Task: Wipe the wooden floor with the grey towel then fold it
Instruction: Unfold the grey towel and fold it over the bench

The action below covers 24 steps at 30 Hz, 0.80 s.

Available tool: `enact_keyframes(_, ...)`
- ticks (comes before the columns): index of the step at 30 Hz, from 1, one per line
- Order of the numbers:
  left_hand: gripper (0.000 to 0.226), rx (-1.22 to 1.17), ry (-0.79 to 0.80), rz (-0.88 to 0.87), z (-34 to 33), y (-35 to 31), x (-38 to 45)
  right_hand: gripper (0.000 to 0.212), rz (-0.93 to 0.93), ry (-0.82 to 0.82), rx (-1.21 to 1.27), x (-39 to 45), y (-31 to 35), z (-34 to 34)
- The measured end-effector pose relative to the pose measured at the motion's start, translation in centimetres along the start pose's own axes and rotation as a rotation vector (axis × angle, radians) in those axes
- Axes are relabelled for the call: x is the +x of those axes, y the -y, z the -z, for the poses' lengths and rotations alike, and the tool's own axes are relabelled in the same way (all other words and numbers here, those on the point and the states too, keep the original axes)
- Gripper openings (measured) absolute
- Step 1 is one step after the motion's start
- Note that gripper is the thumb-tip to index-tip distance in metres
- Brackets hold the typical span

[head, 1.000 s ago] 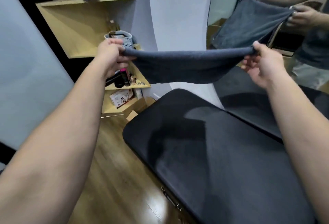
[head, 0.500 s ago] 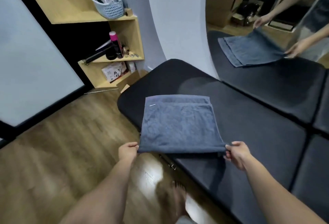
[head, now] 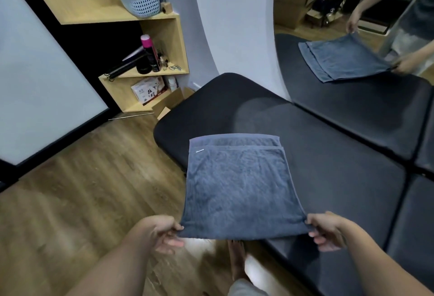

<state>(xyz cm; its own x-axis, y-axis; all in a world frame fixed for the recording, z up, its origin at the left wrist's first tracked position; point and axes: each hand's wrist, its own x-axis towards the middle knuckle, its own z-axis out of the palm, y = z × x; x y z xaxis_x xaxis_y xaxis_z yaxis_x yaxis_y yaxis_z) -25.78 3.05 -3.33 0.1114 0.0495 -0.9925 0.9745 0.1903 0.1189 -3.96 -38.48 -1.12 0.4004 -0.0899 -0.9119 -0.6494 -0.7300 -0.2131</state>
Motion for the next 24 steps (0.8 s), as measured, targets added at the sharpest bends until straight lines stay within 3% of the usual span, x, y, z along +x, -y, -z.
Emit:
enact_keyframes(4, 0.013, -0.227, 0.053, -0.105, 2.4, -5.6, -1.8, 0.022, 0.016, 0.059, 0.223, 0.4, 4.3, 2.2)
enact_keyframes(10, 0.013, -0.464, 0.011, -0.324, 6.0, -19.4, -6.2, 0.029, 0.186, 0.101, 0.421, 0.3, 16.6, 7.0)
enact_keyframes(14, 0.047, -0.637, -0.008, -0.400, 7.1, -25.4, -5.5, 0.041, 0.270, 0.149, 0.557, 1.2, 22.1, 8.2)
enact_keyframes(16, 0.049, -0.597, -0.118, -0.396, 6.4, -26.0, -4.1, 0.037, 0.286, 0.085, 0.538, 2.5, 22.6, 7.4)
enact_keyframes(19, 0.067, -0.393, -0.442, -0.385, 4.1, -23.9, -0.2, 0.034, 0.250, -0.129, 0.323, 5.4, 20.7, 4.3)
enact_keyframes(21, 0.075, -0.348, -0.481, -0.358, 2.3, -21.8, 2.1, 0.041, 0.158, -0.188, 0.180, 6.8, 18.6, 1.9)
enact_keyframes(24, 0.057, -0.349, -0.466, -0.324, 0.3, -19.8, 3.9, 0.055, 0.059, -0.203, 0.218, 8.2, 16.8, -0.6)
